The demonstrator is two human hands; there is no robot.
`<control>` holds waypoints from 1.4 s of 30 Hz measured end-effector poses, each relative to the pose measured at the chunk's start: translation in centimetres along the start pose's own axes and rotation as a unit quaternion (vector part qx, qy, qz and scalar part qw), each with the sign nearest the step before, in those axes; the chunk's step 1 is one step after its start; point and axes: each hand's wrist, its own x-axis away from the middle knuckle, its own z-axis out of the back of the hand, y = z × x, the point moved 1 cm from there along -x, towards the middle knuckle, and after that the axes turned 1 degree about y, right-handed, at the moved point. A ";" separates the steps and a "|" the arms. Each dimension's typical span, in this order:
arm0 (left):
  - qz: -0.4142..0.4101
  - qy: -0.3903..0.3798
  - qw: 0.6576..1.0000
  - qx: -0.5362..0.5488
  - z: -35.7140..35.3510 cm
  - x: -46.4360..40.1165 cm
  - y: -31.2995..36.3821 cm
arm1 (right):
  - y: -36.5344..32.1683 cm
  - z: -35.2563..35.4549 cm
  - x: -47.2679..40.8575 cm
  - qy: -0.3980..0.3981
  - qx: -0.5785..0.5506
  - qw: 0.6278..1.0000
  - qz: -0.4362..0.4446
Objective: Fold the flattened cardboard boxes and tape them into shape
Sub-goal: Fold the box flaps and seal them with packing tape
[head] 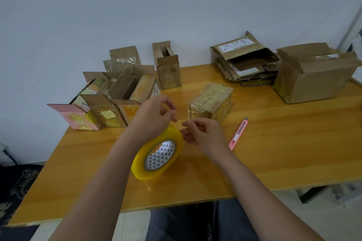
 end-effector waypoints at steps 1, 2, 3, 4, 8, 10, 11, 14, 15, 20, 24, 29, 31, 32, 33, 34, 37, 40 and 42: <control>-0.008 0.052 0.999 -0.014 0.0 0.4 -0.2 | -0.1 -0.2 0.0 0.001 -0.005 1.000 -0.003; -0.029 0.126 0.991 -0.033 0.3 0.7 -0.6 | -0.1 -0.4 0.0 0.002 -0.010 1.000 -0.006; -0.058 0.203 0.977 -0.042 0.9 1.2 -1.0 | -0.1 -0.5 0.0 0.004 -0.017 1.000 -0.011; -0.084 0.264 0.960 -0.030 1.8 1.9 -1.4 | 0.0 -0.6 0.0 0.007 -0.027 0.999 -0.016; 0.008 0.132 0.989 0.064 4.0 5.6 -3.6 | 0.5 -1.1 0.0 0.035 -0.053 0.997 -0.034; 0.085 -0.001 0.996 0.039 2.6 7.7 -5.1 | 0.5 -1.6 0.0 0.047 -0.047 0.997 -0.030; 0.111 -0.027 0.991 0.069 1.9 8.6 -5.8 | 0.4 -2.0 0.0 0.052 -0.042 0.997 -0.024; 0.145 0.062 0.968 0.196 1.3 9.4 -7.3 | -0.1 -3.1 -0.1 0.062 -0.054 0.997 -0.007; 0.140 0.107 0.964 0.196 1.7 9.3 -7.5 | -0.3 -3.5 -0.2 0.055 -0.062 0.997 -0.009; 0.104 0.169 0.978 0.066 6.2 9.1 -7.6 | 0.7 -7.0 -0.3 0.012 0.027 0.999 -0.031; 0.105 0.109 0.988 -0.035 8.4 8.9 -8.2 | 2.5 -9.6 -1.1 0.011 0.164 0.986 -0.013; 0.098 0.065 0.992 -0.052 8.2 8.0 -8.0 | 3.1 -9.8 -1.8 0.007 0.340 0.940 0.000; 0.097 0.048 0.992 -0.070 8.0 7.3 -7.5 | 3.1 -9.4 -2.0 0.003 0.414 0.910 -0.012; 0.097 0.043 0.991 -0.079 7.8 7.0 -7.3 | 3.2 -9.1 -2.1 0.002 0.440 0.898 -0.011; 0.097 0.040 0.991 -0.082 7.7 6.7 -7.1 | 3.2 -8.9 -2.2 0.002 0.457 0.890 -0.007; 0.098 0.038 0.991 -0.083 7.7 6.6 -7.0 | 3.3 -8.9 -2.2 0.002 0.465 0.885 -0.003; 0.096 0.024 0.989 -0.112 7.5 6.3 -6.6 | 3.3 -9.2 -2.2 -0.014 0.462 0.887 -0.007; 0.106 -0.017 0.977 -0.184 7.3 6.0 -5.5 | 2.5 -8.3 -1.5 -0.001 0.416 0.909 0.043; 0.100 -0.010 0.970 -0.223 6.7 5.5 -4.5 | 1.5 -6.6 -0.9 0.080 0.374 0.907 0.178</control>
